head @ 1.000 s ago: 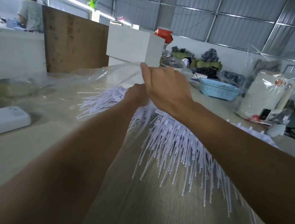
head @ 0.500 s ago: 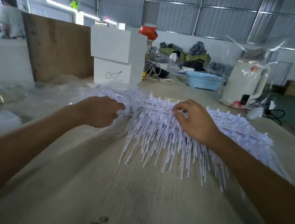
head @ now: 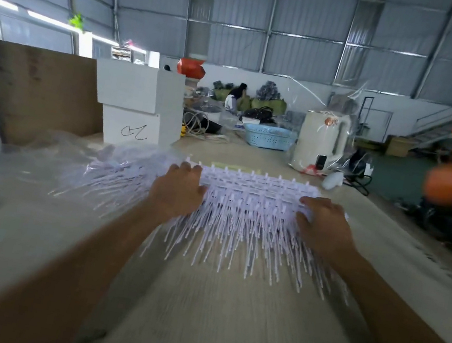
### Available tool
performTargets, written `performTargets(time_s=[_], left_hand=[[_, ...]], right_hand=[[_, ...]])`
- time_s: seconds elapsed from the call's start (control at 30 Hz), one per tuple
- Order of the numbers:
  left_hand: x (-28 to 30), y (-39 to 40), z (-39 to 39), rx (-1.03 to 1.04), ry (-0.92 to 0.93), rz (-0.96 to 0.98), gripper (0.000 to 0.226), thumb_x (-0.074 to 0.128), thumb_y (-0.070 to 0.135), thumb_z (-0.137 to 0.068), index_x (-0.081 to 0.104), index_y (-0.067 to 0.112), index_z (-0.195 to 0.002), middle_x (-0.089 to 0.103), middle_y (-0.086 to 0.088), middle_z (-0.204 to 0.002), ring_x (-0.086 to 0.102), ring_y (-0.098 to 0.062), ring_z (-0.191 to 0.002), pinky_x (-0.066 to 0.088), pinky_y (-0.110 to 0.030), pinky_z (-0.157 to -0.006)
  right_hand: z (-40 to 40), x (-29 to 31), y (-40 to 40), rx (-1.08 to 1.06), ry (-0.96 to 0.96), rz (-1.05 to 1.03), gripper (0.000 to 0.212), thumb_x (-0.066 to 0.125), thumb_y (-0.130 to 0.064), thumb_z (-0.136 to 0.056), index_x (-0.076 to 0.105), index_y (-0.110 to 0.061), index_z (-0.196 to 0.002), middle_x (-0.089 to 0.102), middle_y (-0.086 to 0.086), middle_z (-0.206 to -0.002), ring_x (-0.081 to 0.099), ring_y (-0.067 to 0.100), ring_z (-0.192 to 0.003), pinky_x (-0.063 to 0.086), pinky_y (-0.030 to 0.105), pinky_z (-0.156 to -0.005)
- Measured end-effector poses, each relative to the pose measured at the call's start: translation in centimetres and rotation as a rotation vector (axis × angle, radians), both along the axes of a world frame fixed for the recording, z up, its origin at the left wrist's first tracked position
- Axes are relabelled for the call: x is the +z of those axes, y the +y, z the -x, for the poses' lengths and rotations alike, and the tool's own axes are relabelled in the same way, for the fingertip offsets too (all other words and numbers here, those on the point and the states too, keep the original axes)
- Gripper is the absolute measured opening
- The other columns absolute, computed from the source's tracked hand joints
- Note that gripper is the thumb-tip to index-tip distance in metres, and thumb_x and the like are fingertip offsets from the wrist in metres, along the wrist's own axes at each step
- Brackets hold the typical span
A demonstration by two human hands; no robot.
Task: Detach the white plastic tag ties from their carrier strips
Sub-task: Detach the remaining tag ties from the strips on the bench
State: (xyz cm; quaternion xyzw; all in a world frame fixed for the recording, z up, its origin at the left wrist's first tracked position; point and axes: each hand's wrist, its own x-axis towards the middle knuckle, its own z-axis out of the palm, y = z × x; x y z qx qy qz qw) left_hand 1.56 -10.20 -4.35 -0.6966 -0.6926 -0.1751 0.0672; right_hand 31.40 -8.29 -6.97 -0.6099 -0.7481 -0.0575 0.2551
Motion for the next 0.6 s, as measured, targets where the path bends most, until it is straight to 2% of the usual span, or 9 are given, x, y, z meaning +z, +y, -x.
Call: performTargets(time_s=[0.07,0.13,0.23,0.4,0.5,0.6], left_hand=[[-2.4,0.4,0.6,0.070,-0.038,-0.016,0.048,0.040,0.038,-0.103,0.046,0.004,-0.137,0.046,-0.020,-0.138,0.041,-0.036,-0.129,0.044,-0.050,-0.099],[-3.9,0.4,1.2,0.106,-0.057,-0.102,0.050,0.041,0.038,-0.103,0.049,0.000,-0.133,0.046,-0.023,-0.134,0.040,-0.039,-0.127,0.044,-0.051,-0.099],[-3.9,0.3,2.0,0.172,-0.170,-0.172,0.043,0.046,0.033,-0.101,0.058,-0.002,-0.123,0.055,-0.025,-0.123,0.048,-0.041,-0.117,0.046,-0.051,-0.095],[-3.6,-0.1,2.8,0.196,-0.389,-0.212,0.026,0.060,0.021,-0.093,0.067,0.005,-0.113,0.067,-0.019,-0.116,0.062,-0.037,-0.106,0.049,-0.039,-0.087],[-3.9,-0.5,2.9,0.183,-0.335,-0.205,0.023,0.058,0.024,-0.097,0.059,0.008,-0.113,0.067,-0.020,-0.111,0.063,-0.038,-0.100,0.050,-0.042,-0.083],[-3.7,-0.7,2.9,0.221,-0.331,-0.202,0.024,0.056,0.029,-0.099,0.060,0.010,-0.114,0.067,-0.018,-0.110,0.064,-0.037,-0.097,0.052,-0.042,-0.081]], right_hand=[[-0.9,-0.8,-0.2,-0.018,0.027,0.060,0.039,0.046,-0.028,-0.101,0.059,-0.012,-0.135,0.057,0.012,-0.139,0.047,0.032,-0.132,0.035,0.041,-0.111],[-1.5,-1.0,-0.3,-0.023,0.087,0.027,0.039,0.045,-0.025,-0.101,0.061,-0.007,-0.132,0.058,0.017,-0.136,0.049,0.036,-0.128,0.036,0.041,-0.111],[-2.3,-0.5,-0.5,-0.113,0.235,-0.048,0.038,0.052,-0.017,-0.099,0.060,-0.006,-0.135,0.057,0.022,-0.136,0.053,0.039,-0.124,0.037,0.044,-0.111],[-3.5,-0.9,-0.5,-0.214,0.392,0.040,0.039,0.061,-0.010,-0.091,0.062,-0.006,-0.130,0.059,0.022,-0.128,0.060,0.038,-0.110,0.047,0.039,-0.095],[-4.1,-0.9,-0.4,-0.253,0.476,0.073,0.035,0.066,-0.009,-0.088,0.066,-0.008,-0.123,0.065,0.018,-0.122,0.061,0.034,-0.111,0.048,0.036,-0.094],[-4.1,-1.0,-0.5,-0.279,0.494,0.084,0.031,0.066,-0.011,-0.088,0.069,-0.009,-0.119,0.070,0.014,-0.117,0.063,0.033,-0.111,0.048,0.034,-0.094]])
